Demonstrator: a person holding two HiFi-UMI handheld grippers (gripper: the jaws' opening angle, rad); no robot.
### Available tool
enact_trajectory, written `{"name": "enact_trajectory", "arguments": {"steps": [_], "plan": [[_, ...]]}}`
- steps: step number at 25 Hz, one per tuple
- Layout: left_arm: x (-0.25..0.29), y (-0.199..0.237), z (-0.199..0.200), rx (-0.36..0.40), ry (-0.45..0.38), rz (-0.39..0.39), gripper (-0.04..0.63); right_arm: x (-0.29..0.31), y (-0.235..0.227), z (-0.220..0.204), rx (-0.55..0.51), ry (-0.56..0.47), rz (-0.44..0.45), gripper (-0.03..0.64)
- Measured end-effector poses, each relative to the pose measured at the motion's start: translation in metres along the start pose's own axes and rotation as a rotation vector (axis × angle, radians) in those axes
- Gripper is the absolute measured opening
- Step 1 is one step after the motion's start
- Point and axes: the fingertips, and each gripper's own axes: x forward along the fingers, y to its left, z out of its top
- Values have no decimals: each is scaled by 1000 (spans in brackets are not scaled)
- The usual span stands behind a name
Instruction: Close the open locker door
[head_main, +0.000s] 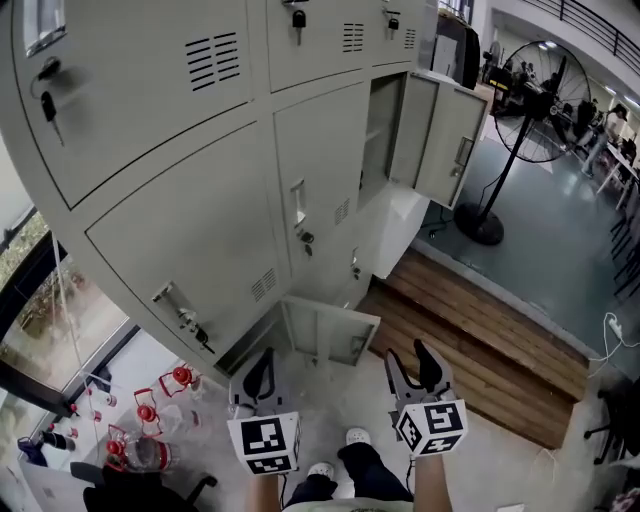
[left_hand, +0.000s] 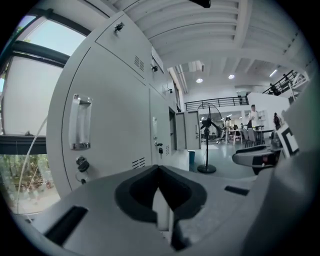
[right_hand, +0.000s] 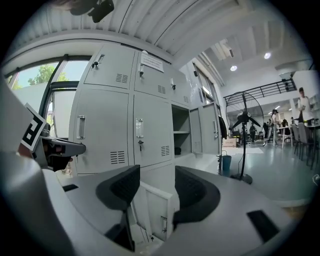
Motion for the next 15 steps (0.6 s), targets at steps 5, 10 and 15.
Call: {"name": "enact_trajectory", "arguments": {"steps": [5, 10, 15], "plan": [[30, -16, -4, -7, 25, 40, -3, 36, -12, -11, -28, 42, 117, 229], [54, -31, -16, 5, 62, 69, -2, 66, -18, -30, -49, 95, 227, 229], [67, -34, -28, -1, 110, 119, -2, 88, -22, -52, -65, 153, 304, 229]]}}
